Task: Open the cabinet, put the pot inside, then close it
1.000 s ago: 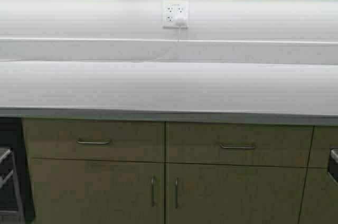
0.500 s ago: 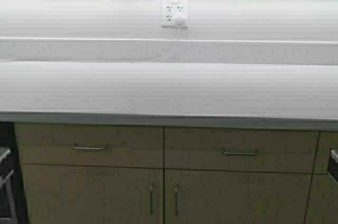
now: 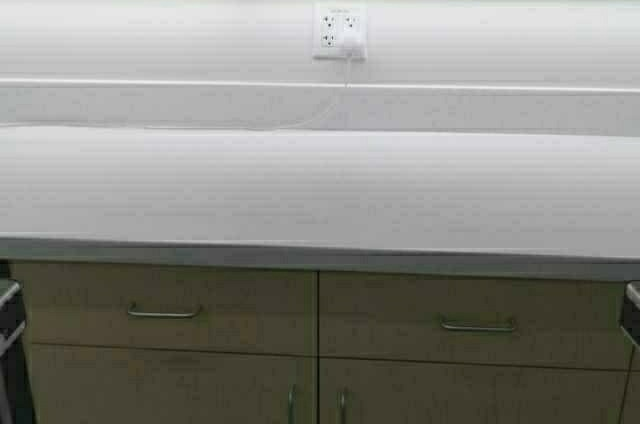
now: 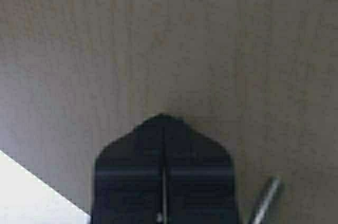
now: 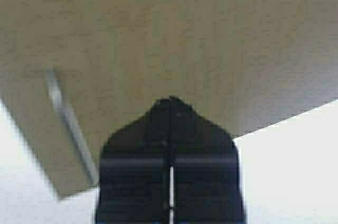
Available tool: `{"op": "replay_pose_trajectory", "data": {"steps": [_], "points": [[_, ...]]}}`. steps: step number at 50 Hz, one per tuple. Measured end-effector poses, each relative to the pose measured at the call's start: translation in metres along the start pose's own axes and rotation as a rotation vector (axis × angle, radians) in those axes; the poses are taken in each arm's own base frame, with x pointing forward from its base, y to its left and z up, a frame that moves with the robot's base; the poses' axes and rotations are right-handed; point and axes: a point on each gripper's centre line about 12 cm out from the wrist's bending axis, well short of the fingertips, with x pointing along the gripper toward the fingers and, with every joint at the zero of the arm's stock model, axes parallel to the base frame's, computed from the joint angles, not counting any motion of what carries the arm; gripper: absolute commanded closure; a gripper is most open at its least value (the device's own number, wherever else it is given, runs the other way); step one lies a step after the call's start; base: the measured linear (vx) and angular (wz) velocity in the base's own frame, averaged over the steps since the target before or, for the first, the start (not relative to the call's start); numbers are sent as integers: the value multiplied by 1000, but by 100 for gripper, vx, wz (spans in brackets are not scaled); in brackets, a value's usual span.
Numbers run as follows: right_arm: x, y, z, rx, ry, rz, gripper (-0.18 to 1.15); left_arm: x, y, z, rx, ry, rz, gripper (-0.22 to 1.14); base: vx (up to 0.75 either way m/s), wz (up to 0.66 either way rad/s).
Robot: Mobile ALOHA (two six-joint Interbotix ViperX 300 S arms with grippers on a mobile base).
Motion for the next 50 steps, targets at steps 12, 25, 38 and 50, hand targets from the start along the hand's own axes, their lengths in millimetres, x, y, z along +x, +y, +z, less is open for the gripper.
{"op": "replay_pose_trajectory", "data": {"steps": [12,25,38,50], "points": [[-14,12,-15,-9,35,26,89,25,-41,0,0,4,-93,88,18,1],[-17,36,-9,-24,20,92,90,-6,-45,1,7,16,-102,88,18,-6],[-5,52,10,-25,-10,127,90,-33,-44,-2,8,22,-102,88,17,4],[13,54,8,-33,31,101,90,-38,-64,-4,7,27,-154,88,12,3]]}}
